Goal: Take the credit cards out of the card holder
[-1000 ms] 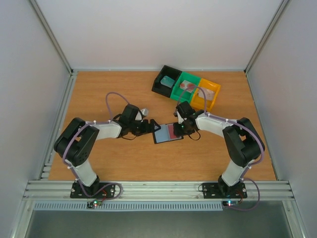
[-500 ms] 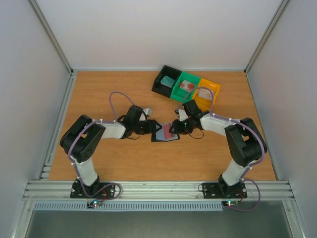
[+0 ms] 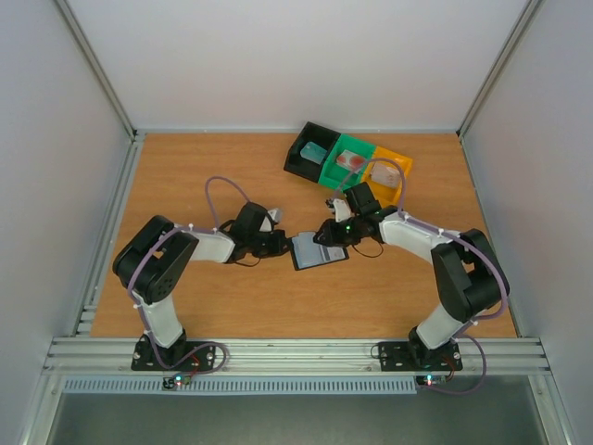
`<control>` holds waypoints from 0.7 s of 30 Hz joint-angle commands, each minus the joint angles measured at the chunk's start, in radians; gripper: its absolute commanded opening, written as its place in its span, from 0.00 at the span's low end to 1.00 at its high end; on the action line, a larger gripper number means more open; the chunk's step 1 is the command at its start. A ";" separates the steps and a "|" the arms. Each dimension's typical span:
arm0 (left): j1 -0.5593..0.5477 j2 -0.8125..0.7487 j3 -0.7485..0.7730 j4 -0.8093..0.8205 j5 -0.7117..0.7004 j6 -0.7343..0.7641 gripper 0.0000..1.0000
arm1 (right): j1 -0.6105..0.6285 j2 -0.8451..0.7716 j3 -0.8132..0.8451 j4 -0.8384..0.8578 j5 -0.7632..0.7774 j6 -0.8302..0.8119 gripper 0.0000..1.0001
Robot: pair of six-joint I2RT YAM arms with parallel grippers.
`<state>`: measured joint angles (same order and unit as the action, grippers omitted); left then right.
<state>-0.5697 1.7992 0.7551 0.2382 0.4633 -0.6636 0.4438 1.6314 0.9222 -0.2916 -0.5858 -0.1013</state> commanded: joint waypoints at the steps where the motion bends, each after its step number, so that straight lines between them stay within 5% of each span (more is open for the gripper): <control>1: -0.007 -0.021 -0.027 0.056 -0.012 0.019 0.00 | -0.004 -0.039 0.041 -0.143 0.208 -0.072 0.25; 5: -0.009 -0.022 -0.030 0.069 0.001 0.027 0.00 | -0.002 -0.038 0.051 -0.187 0.244 -0.099 0.33; 11: -0.012 -0.020 -0.026 0.070 -0.001 0.030 0.00 | 0.144 0.004 0.114 -0.207 0.369 -0.151 0.62; 17: -0.017 -0.024 -0.030 0.073 -0.012 0.032 0.00 | 0.182 0.136 0.206 -0.267 0.558 -0.128 0.73; 21: -0.018 -0.021 -0.029 0.075 -0.015 0.032 0.00 | 0.238 0.202 0.259 -0.278 0.580 -0.139 0.98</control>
<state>-0.5785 1.7939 0.7372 0.2520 0.4618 -0.6502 0.6300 1.7786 1.1271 -0.5259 -0.1036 -0.2249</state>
